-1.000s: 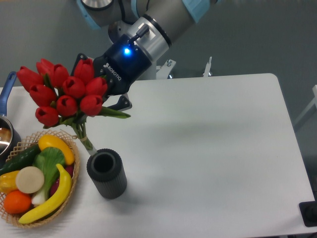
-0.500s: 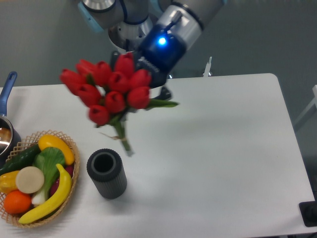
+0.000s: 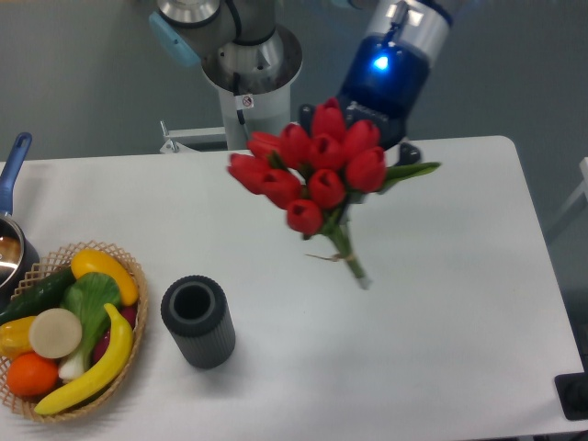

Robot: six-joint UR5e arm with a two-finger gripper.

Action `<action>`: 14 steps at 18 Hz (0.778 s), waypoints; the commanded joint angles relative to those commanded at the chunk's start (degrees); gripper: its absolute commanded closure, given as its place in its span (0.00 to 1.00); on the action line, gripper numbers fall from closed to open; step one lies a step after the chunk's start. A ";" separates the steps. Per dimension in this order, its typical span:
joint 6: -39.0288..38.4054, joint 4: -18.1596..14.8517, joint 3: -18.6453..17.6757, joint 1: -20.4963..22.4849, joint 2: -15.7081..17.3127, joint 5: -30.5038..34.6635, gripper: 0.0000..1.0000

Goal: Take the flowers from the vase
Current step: 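Carry the tulip bunch away from the vase over the table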

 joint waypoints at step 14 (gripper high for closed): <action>1.33 0.00 -2.46 0.61 -1.76 2.48 0.63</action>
